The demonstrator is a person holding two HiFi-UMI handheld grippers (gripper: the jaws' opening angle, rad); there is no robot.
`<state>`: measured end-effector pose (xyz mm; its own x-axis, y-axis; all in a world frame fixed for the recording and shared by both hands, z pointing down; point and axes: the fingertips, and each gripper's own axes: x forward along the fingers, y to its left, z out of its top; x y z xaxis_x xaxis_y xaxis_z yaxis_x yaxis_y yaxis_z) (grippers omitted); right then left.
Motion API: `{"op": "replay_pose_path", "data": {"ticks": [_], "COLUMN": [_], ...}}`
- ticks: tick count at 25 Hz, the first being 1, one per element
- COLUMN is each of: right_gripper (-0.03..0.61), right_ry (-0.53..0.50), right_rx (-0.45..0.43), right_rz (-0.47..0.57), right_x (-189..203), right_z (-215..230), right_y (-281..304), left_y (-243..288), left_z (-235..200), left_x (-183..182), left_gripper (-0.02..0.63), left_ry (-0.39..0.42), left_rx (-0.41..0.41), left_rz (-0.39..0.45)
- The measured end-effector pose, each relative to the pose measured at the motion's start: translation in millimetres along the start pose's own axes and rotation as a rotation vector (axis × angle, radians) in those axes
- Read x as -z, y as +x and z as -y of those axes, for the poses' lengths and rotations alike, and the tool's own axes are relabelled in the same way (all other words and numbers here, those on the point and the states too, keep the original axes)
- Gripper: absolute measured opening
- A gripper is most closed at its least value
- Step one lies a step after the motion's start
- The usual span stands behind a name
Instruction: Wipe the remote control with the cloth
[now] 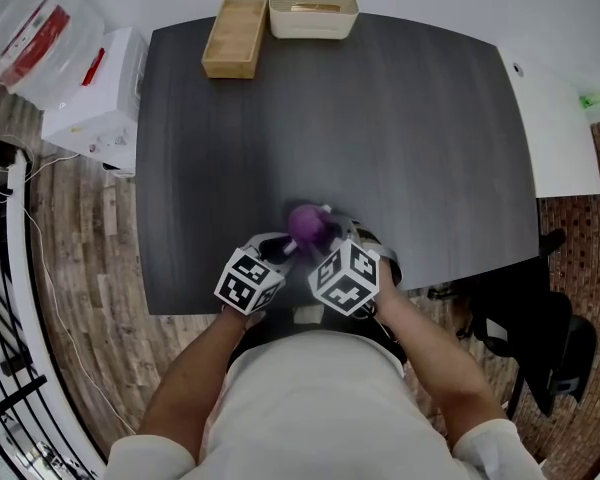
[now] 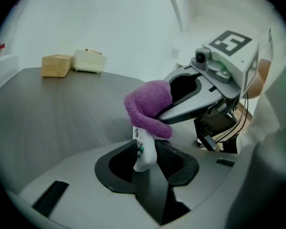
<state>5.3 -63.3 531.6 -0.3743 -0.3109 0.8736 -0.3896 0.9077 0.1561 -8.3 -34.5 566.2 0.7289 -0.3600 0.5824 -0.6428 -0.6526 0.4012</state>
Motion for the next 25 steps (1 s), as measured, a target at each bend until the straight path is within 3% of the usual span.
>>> {"op": "replay_pose_path", "data": {"ticks": [8,12,14,17,20,22,25], "right_gripper": [0.135,0.135,0.135,0.135,0.135,0.135,0.135], "right_ry": [0.048,0.138,0.213,0.313,0.307,0.292,0.275], "right_rx": [0.151,0.24,0.265,0.24,0.193,0.171,0.145], "right_rz": [-0.008,-0.059,-0.099,-0.075,-0.042,-0.026,-0.003], "right_x": [22.6,48.2,64.6,69.8,59.1,50.0,35.7], "right_z": [40.6,70.5,82.6,80.5,62.6,55.8,53.3], "right_y": [0.3,1.7,1.3,-3.6,-2.4,-0.6,0.4], "left_y": [-0.6,-0.7,-0.6,0.4,1.7,2.2,2.0], "left_z": [-3.2,-4.9,-5.9,-0.3,10.0,16.3,23.1], "left_x": [0.6,0.8,2.2,6.8,4.6,1.6,0.9], "left_gripper": [0.121,0.121,0.118,0.115,0.114,0.114,0.115], "left_ry": [-0.041,-0.088,-0.194,-0.471,-0.715,-0.786,-0.817], "left_rx": [0.022,0.036,0.059,0.137,0.23,0.285,0.343], "left_rz": [-0.014,-0.022,-0.03,-0.027,0.047,0.09,0.115]}}
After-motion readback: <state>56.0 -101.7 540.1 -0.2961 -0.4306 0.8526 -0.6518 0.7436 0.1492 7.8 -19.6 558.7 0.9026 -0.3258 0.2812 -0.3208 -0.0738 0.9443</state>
